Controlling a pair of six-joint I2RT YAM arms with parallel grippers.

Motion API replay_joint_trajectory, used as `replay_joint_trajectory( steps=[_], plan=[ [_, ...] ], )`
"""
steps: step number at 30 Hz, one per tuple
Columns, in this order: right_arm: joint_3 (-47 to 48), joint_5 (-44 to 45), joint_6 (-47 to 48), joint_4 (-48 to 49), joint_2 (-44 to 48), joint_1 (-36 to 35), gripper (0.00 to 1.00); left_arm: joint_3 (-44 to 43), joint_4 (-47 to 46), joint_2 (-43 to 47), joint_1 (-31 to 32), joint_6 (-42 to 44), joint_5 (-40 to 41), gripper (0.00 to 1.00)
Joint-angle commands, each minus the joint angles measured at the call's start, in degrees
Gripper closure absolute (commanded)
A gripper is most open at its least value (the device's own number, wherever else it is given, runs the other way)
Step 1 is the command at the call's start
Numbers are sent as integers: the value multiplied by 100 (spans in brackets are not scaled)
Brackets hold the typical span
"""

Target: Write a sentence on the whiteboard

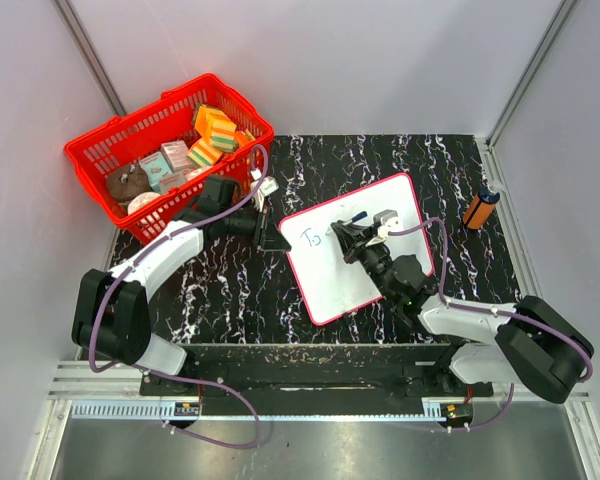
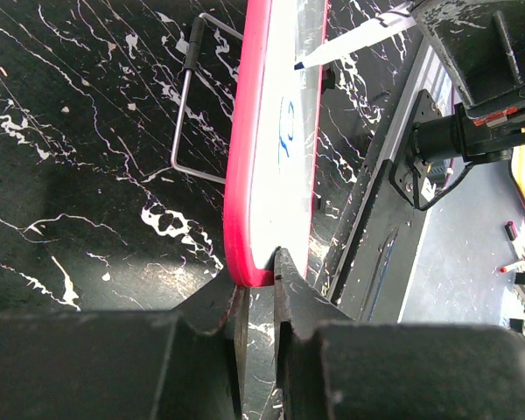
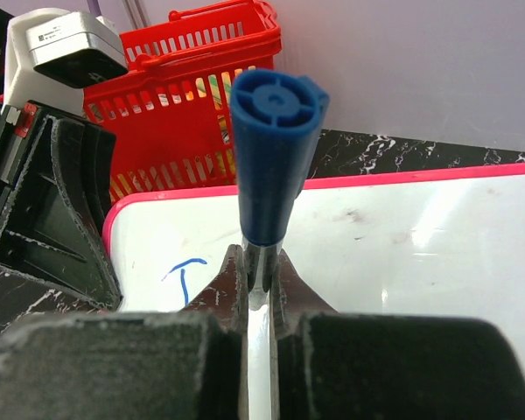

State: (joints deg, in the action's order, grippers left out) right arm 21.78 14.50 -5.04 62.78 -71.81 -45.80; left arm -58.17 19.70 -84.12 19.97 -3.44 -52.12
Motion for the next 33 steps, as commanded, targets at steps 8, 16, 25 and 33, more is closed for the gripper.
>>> replay_joint_trajectory(
  steps=[8, 16, 25, 33],
  plan=[
    [-16, -26, -102, 445, -202, 10, 100, 219, 824, -175, 315, 1039, 360, 100],
    [-165, -237, -217, 358, -175, 10, 100, 210, 825, -175, 324, 1056, 378, 100],
    [-411, -71, -279, 278, -52, 10, 100, 210, 842, -202, 324, 1047, 387, 100],
    [-183, 316, -50, 181, -35, 10, 100, 210, 833, -202, 341, 1065, 378, 100]
  ],
)
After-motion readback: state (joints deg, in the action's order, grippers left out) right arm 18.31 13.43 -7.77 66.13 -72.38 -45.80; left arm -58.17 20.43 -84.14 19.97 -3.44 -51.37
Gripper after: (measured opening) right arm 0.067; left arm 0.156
